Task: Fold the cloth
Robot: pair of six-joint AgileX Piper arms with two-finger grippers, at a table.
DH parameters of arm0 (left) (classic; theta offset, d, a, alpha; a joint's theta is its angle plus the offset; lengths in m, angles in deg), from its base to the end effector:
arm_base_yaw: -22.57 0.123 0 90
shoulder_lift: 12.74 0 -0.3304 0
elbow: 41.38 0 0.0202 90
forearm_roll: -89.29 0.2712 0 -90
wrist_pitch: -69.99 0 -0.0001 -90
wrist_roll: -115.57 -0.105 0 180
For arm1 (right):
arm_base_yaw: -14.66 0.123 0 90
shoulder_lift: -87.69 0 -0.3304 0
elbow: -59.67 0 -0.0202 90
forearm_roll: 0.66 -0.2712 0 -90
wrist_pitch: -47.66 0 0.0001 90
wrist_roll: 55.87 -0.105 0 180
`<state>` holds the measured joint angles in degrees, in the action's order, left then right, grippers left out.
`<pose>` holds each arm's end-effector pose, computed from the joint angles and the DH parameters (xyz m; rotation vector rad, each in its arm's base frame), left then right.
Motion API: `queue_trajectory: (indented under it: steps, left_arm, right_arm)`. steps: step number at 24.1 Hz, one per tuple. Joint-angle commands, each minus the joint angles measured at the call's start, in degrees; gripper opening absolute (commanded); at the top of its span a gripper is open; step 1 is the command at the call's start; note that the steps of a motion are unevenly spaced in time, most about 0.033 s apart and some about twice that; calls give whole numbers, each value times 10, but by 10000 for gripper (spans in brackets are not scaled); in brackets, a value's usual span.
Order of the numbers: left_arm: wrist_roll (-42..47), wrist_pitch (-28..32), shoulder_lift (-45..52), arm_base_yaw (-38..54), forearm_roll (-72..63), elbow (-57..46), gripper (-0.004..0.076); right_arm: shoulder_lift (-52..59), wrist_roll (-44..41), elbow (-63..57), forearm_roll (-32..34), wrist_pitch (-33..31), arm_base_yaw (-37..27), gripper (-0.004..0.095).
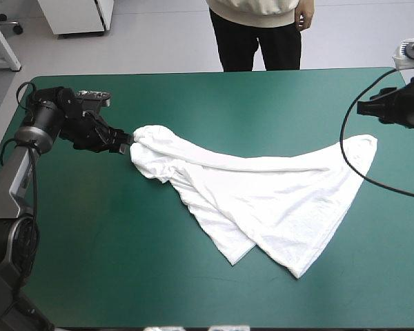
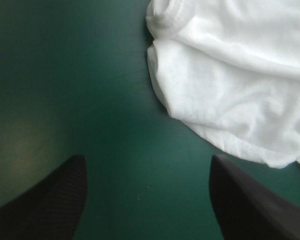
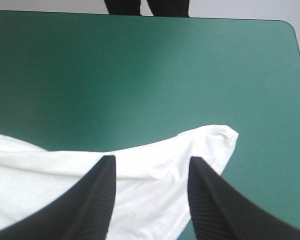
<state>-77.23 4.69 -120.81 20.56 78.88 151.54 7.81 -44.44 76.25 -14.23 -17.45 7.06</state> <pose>0.4087 -0.0316 0.3355 0.2925 2.7638 -0.2021 0.2569 -0.0117 0.5252 -0.0786 2.2135 0.1117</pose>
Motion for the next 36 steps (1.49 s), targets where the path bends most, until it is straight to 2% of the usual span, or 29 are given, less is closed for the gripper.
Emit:
queue_trajectory:
  steps: [1,6,14,18,20,21,22,23,24,26,28,31,34,36]
  left_arm:
    - [-25,62,29,10,-68,-19,497]
    - [-54,92,13,8,-119,-21,496]
    - [-67,81,-47,6,-120,-21,494]
    - [-78,89,-79,-4,-125,-21,445]
    - [-79,99,-93,-14,-120,-21,352]
    - [-79,110,-97,-16,-125,-21,239]
    - [-79,118,-99,-18,-130,-21,165]
    - [-79,135,-99,-20,-130,-21,31]
    - [-79,142,-99,-21,-130,-21,-7]
    - [-80,140,-99,-22,-129,-21,-9]
    - [-80,133,-98,-22,-120,-21,-9]
    - [-80,127,-98,-22,-102,-21,-9]
    - [-80,127,-98,-22,-107,-21,-9]
    - [-80,127,-98,-22,-107,-21,-9]
  right_arm:
    - [36,10,18,-36,-2,-4,418]
    - [42,15,18,-50,-25,-3,418]
    - [41,15,-18,-48,-17,-3,418]
    - [40,15,-45,-48,3,-3,418]
    - [40,16,-61,-48,5,-3,418]
    - [40,18,-67,-46,13,-3,418]
    - [40,22,-69,-46,17,-3,418]
    - [40,34,-69,-44,28,-3,418]
    - [40,41,-69,-49,35,-3,418]
    - [40,70,-69,-67,29,-3,418]
    - [41,81,-69,-72,-7,0,418]
    - [48,74,-75,-39,-62,59,379]
    - [73,47,-141,3,-64,183,351]
    - [82,23,-193,26,-64,241,353]
